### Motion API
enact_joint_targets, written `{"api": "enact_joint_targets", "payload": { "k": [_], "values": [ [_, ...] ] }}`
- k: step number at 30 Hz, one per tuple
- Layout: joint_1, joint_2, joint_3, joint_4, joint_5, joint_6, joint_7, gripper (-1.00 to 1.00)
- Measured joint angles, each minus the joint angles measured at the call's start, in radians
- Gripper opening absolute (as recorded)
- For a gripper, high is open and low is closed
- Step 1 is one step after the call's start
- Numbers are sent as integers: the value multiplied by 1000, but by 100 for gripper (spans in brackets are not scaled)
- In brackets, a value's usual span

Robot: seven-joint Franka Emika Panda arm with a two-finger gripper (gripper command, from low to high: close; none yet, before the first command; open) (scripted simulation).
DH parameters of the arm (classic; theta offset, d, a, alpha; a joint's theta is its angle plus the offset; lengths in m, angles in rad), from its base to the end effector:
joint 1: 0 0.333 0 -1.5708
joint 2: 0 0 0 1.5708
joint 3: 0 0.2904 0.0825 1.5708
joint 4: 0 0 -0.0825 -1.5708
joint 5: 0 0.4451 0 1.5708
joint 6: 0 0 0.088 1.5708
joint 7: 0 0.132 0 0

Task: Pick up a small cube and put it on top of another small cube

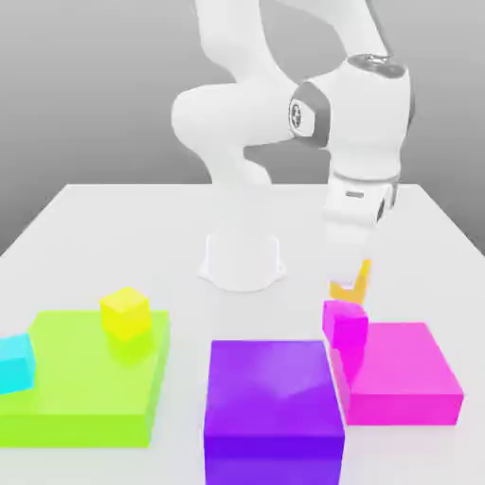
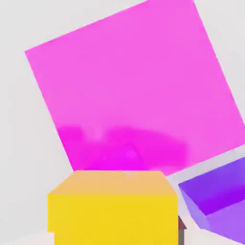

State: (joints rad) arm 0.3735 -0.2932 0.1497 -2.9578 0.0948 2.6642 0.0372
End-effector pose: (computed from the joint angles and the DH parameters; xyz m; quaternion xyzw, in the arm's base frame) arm 0.3178 0.1694 0.1444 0.9805 0.1964 -0.0009 0.0001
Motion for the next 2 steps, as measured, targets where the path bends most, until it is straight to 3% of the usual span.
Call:
{"api": "enact_joint_targets", "payload": {
  "k": [2],
  "values": [
    [0,0,0,0,0,0,0,100]
  ]
}}
